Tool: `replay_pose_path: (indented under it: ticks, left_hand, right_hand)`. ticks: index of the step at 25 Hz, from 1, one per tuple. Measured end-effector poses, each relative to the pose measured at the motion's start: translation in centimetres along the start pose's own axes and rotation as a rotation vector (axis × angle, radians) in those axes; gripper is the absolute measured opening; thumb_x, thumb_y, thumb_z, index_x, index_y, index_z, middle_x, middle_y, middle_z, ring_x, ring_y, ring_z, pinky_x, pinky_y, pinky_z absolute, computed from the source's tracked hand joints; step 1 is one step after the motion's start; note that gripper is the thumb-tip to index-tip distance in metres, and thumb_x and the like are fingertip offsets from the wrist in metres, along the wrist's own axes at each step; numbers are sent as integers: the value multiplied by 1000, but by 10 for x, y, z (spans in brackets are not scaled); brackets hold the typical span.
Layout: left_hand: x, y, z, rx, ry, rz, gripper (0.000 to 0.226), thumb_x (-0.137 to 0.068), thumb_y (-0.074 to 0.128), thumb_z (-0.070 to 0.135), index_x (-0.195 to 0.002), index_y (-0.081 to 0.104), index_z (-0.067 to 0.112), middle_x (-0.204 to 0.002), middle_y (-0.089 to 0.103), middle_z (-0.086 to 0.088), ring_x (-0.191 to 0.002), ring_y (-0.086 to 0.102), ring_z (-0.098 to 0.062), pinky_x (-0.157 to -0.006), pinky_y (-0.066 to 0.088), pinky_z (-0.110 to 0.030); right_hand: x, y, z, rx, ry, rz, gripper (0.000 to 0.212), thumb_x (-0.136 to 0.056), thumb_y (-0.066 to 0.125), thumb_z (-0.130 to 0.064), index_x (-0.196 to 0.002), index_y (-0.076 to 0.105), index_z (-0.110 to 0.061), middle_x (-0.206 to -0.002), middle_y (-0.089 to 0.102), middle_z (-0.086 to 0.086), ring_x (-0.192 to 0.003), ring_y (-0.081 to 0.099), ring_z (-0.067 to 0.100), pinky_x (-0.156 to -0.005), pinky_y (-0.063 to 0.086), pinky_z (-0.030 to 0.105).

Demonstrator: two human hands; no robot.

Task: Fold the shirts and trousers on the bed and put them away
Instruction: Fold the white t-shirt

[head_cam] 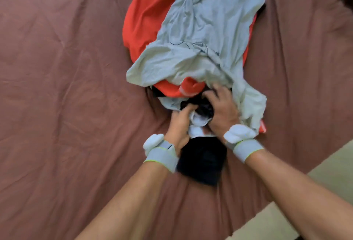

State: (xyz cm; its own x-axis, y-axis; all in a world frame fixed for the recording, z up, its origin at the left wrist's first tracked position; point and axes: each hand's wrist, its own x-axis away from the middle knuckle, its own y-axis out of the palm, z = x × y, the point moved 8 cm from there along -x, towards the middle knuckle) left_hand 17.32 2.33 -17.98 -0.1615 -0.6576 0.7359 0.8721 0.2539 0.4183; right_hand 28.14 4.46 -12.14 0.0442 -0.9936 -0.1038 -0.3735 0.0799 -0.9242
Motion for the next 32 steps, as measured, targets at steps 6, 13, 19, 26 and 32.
replay_pose_path:
  ticks: [6,13,19,26,32]
  left_hand:
    - [-37,115,53,112,294,-98,36,-88,55,-4,-123,55,0,-103,72,-10,-92,71,-20,-84,58,-36]
    - [-15,-29,24,-453,369,217,77,-74,74,49,-139,45,20,-133,60,0,-125,55,-16,-109,41,-42]
    - [-18,25,130,-808,752,344,61,-84,70,42,-136,47,20,-122,56,1,-107,56,-13,-95,48,-31]
    - [-41,68,135,-761,266,112,46,-74,73,62,-84,64,19,-75,65,7,-69,60,-10,-69,50,-28]
    - [45,-63,158,-504,453,155,17,-96,56,13,-94,70,2,-77,63,-5,-71,54,-15,-65,43,-31]
  right_hand:
    - [-104,-125,43,102,-151,253,33,-75,61,-13,-107,61,-14,-132,52,10,-115,52,36,-87,47,45]
    - [-4,10,49,308,-22,-437,60,-55,73,-42,-108,59,-20,-133,47,9,-114,48,34,-84,44,48]
    - [-52,-48,23,77,99,-46,47,-64,63,-74,-81,56,-31,-142,37,1,-132,33,25,-94,20,40]
    - [-80,-56,-18,-361,-27,136,14,-77,58,0,-87,66,-5,-89,61,9,-84,58,28,-75,43,35]
    - [-15,-41,-174,-493,-285,71,16,-72,47,5,-74,63,2,-82,56,18,-70,54,32,-63,46,40]
